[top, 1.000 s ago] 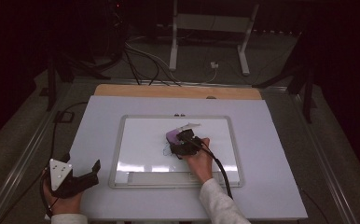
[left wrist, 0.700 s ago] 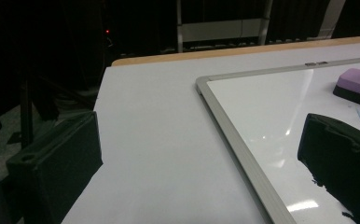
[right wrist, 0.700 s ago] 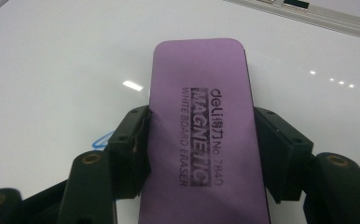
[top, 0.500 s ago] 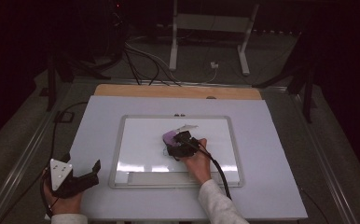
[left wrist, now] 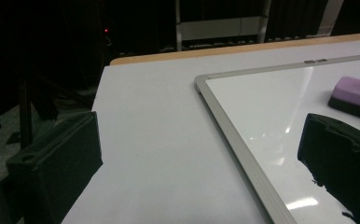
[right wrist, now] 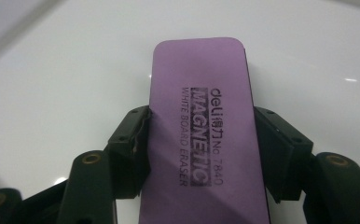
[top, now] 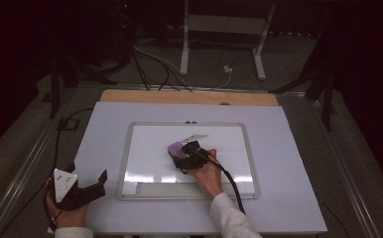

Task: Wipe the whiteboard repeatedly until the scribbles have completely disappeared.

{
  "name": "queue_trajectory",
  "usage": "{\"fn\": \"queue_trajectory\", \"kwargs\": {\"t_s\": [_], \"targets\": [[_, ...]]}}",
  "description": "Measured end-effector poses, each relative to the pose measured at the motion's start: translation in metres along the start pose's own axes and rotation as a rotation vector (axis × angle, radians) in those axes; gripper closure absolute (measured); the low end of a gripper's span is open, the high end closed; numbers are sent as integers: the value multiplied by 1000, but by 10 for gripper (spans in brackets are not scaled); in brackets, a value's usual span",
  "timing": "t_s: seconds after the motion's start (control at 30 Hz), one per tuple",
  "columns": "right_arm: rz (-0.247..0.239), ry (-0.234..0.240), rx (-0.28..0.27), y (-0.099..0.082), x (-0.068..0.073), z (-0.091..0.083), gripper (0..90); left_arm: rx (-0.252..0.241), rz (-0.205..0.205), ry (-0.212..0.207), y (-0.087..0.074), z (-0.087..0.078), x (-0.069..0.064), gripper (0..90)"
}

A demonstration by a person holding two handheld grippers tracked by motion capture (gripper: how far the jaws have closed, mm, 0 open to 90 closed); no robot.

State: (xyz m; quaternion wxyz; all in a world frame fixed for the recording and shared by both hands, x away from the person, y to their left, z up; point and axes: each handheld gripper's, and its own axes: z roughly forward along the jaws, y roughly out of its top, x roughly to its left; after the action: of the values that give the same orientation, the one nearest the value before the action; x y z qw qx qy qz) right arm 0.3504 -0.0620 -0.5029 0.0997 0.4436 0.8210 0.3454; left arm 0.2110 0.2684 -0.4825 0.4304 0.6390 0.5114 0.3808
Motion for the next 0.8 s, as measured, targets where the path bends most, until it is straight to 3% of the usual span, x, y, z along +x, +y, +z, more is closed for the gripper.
{"fn": "queue_trajectory", "kwargs": {"t_s": [0.13,0.2,0.27,0.43,0.5,0.57,0.63,0.8], "targets": [[-21,143,17,-1,15,2,413,-3,-3,2,0,-1,0,4],[-12,165,17,-1,14,3,413,-1,-3,3,0,-1,1,4],[39,193,13,0,5,3,413,-3,-5,2,0,-1,1,4],[108,18,-14,1,-19,-3,413,-4,-5,1,0,-1,1,4],[122,-17,-17,1,-26,-5,413,-1,-3,2,0,-1,1,4],[143,-11,-20,0,-29,-6,413,-1,-4,3,0,0,1,4],[123,-16,-17,0,-24,-5,413,0,-2,2,0,0,0,4],[66,112,-3,-1,-1,0,413,0,1,1,0,0,-1,4]]}}
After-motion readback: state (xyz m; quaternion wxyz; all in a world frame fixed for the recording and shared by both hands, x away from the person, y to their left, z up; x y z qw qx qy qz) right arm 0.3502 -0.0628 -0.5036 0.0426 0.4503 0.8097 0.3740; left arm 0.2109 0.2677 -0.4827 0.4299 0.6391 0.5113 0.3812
